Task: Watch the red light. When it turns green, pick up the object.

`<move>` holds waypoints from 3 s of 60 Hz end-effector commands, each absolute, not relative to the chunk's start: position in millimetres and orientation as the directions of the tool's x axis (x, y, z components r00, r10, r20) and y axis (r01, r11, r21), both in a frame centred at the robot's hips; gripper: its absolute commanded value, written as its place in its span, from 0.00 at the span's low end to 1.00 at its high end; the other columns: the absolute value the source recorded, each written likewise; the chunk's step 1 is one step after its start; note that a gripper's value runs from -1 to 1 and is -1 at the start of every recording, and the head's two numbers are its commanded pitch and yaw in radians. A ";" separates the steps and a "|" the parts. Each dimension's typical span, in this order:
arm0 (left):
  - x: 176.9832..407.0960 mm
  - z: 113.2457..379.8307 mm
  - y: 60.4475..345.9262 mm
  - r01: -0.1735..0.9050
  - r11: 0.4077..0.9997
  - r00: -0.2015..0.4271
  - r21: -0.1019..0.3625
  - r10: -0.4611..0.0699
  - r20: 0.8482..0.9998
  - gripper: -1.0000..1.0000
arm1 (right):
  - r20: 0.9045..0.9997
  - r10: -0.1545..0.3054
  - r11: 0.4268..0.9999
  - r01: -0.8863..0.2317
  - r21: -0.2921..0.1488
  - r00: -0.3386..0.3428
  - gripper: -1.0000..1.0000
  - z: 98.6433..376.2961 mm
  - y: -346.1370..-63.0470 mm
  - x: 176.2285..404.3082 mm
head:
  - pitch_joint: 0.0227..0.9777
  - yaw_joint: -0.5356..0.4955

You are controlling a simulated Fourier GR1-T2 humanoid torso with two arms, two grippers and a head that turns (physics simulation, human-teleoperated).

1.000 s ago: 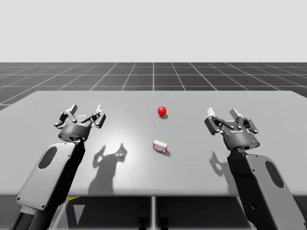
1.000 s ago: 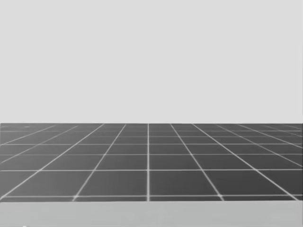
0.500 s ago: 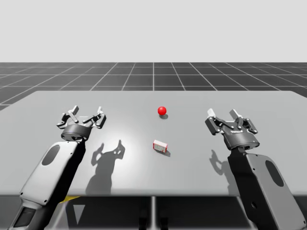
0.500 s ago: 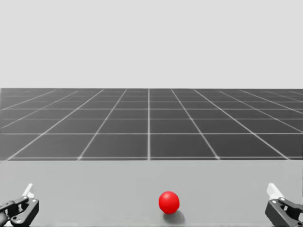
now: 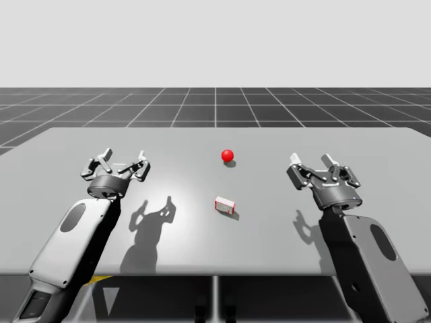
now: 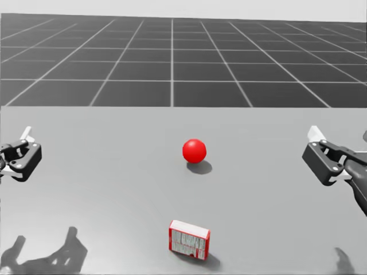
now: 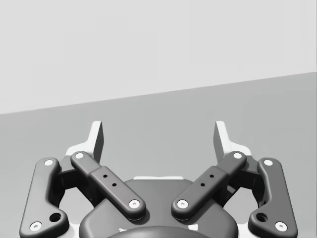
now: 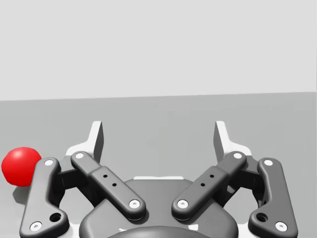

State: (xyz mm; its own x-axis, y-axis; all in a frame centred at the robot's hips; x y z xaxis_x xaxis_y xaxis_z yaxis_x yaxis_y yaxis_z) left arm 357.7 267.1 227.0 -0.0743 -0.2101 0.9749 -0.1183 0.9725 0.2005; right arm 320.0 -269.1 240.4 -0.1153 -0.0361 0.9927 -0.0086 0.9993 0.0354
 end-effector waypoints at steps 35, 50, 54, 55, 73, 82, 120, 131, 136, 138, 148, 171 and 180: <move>357.2 226.6 264.4 -0.111 0.972 -0.077 0.208 -0.217 0.973 0.00 | 0.993 -0.024 1.000 -0.012 0.023 -0.116 0.00 239.3 -267.5 320.6 | 0.61 0.45; 357.2 226.6 264.3 -0.110 0.972 -0.077 0.208 -0.217 0.973 0.00 | 0.993 -0.027 1.000 -0.015 0.026 -0.116 0.00 239.7 -267.2 320.2 | 0.61 0.45; 357.2 226.6 264.3 -0.110 0.972 -0.077 0.208 -0.217 0.973 0.00 | 0.993 -0.028 1.000 -0.015 0.026 -0.116 0.00 239.7 -267.0 320.0 | 0.61 0.45; 357.2 226.6 264.3 -0.110 0.972 -0.077 0.208 -0.217 0.973 0.00 | 0.993 -0.028 1.000 -0.015 0.026 -0.116 0.00 239.7 -267.0 320.0 | 0.61 0.45; 356.7 226.7 264.6 -0.108 0.972 -0.078 0.206 -0.215 0.973 0.00 | 0.993 -0.030 0.999 -0.015 0.028 -0.116 0.00 240.0 -267.0 319.6 | 0.61 0.45; 356.7 226.7 264.6 -0.108 0.972 -0.078 0.206 -0.215 0.973 0.00 | 0.993 -0.030 0.999 -0.015 0.029 -0.113 0.00 239.6 -267.1 319.9 | 0.61 0.45; 356.7 226.9 263.6 -0.105 0.972 -0.075 0.210 -0.219 0.973 0.00 | 0.993 -0.039 0.999 -0.020 0.037 -0.115 0.00 239.7 -265.0 320.0 | 0.87 0.47; 356.4 227.3 263.9 -0.106 0.972 -0.075 0.210 -0.219 0.973 0.00 | 0.992 -0.057 0.998 -0.048 0.052 -0.115 0.00 238.4 -258.3 318.8 | 0.88 0.47; 356.4 227.5 263.8 -0.106 0.972 -0.076 0.209 -0.218 0.973 0.00 | 0.992 -0.061 0.996 -0.073 0.053 -0.112 0.00 239.4 -254.0 316.7 | 0.88 0.47; 356.4 227.6 264.0 -0.106 0.972 -0.077 0.208 -0.217 0.973 0.00 | 0.993 -0.044 0.994 -0.105 0.033 -0.112 0.00 240.7 -252.7 315.9 | 0.88 0.47; 357.8 224.9 263.7 -0.110 0.971 -0.067 0.212 -0.220 0.973 0.00 | 0.997 -0.042 0.974 -0.226 0.027 -0.059 0.00 245.9 -253.3 311.4 | 0.89 0.47; 358.2 224.3 262.1 -0.111 0.969 -0.071 0.221 -0.229 0.971 0.00 | 0.999 0.054 0.791 -0.611 -0.036 0.010 0.00 246.3 -244.0 280.8 | 0.90 0.47; 358.2 224.3 262.1 -0.111 0.969 -0.071 0.221 -0.229 0.971 0.00 | 0.996 0.089 0.691 -0.721 -0.055 0.009 0.00 232.0 -235.3 273.4 | 0.90 0.46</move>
State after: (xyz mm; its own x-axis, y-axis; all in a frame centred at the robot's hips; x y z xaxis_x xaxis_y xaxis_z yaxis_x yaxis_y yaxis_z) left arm 357.8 262.2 224.5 -0.0706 -0.2283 0.9710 -0.1109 0.9692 0.2198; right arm 287.9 -250.6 244.1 -0.0058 0.0684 0.9976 -0.6123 0.7886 -0.0576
